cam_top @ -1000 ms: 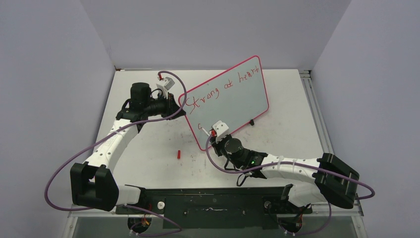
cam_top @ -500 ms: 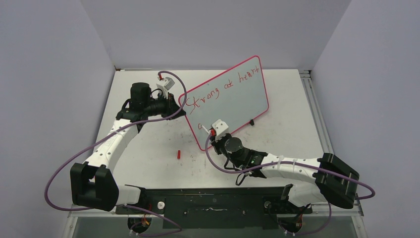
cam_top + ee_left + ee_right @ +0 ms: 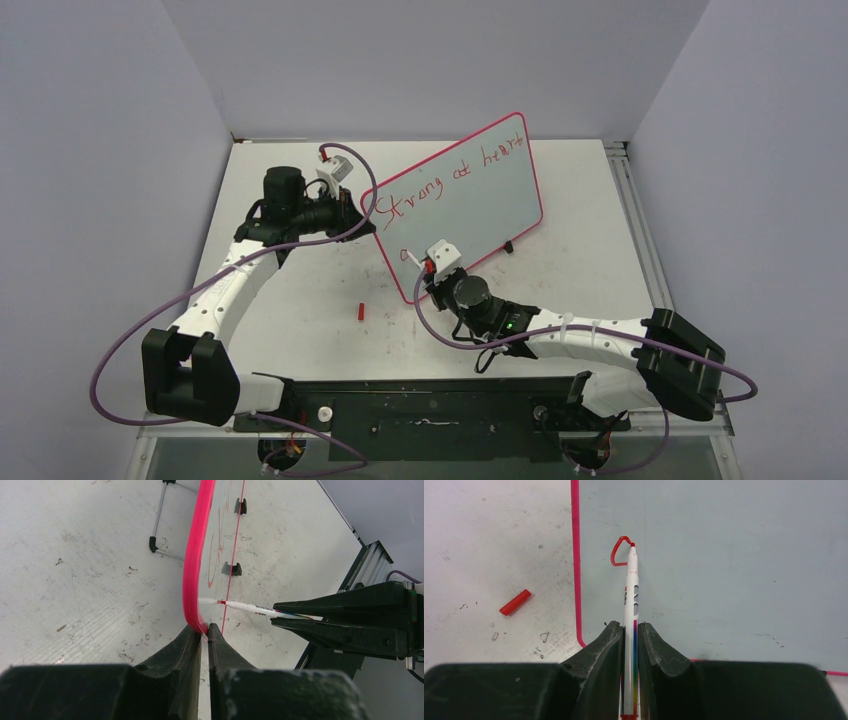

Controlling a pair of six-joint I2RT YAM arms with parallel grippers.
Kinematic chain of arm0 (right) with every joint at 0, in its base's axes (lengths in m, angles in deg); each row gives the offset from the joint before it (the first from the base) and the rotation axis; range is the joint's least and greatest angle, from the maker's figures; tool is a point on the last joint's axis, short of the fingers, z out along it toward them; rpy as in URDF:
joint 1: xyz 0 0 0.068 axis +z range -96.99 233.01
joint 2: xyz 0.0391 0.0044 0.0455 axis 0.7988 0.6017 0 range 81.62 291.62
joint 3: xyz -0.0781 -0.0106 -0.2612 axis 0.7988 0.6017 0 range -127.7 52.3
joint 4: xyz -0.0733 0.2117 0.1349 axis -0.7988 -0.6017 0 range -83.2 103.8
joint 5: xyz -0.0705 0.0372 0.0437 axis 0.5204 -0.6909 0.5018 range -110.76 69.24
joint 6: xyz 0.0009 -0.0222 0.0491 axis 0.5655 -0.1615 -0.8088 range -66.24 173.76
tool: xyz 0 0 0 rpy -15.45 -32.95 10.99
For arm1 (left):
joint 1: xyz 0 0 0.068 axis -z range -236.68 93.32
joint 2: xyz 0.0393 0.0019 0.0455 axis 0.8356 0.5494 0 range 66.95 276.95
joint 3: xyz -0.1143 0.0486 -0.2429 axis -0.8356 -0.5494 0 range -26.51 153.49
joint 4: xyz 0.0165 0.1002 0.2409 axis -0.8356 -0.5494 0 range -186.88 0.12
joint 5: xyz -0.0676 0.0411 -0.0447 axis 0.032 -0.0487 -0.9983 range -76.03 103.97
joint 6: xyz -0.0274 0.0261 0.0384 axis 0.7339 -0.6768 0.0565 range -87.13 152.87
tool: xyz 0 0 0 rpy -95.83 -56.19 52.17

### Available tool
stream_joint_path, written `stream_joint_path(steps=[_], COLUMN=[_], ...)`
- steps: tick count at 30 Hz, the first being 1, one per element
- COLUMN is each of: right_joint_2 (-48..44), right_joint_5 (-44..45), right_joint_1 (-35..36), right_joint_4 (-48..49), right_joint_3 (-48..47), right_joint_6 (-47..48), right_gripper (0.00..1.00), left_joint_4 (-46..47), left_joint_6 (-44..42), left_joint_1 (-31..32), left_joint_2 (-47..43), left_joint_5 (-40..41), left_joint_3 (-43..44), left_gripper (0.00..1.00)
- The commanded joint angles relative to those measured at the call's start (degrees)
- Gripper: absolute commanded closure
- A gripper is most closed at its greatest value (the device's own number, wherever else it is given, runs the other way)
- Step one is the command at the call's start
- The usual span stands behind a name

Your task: Write a sentence on the whiteboard

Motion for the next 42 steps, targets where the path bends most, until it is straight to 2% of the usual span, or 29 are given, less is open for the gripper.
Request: stream_joint_path(steps=[1, 21, 31, 42], right_joint_2=[-0.92, -2.17, -7.63, -2.12], right_joint_5=[1.20, 5.87, 4.45, 2.73], right_joint_1=[0.22, 0.97, 1.06, 0.97], right_joint_4=[2.83, 1.21, 0.72, 2.31], right_joint_3=[-0.31, 1.24, -0.47, -5.25], right_joint_6=[-0.99, -2.07, -1.35, 2.03], right_gripper=[0.95, 0.95, 0.95, 0.95], left_joint_4=[2.31, 2.32, 2.42, 2.53], left_joint_6=[-0.48, -0.48, -0.39, -0.30], left_joint_1=[0.16, 0.20, 0.17, 0.20], left_joint_2=[-1.77, -1.73, -1.72, -1.86], left_joint_5=[-1.27, -1.31, -1.36, -1.52], left_joint_3=[0.21, 0.18, 0.20, 0.18], left_gripper=[1.00, 1.00, 1.00, 1.00])
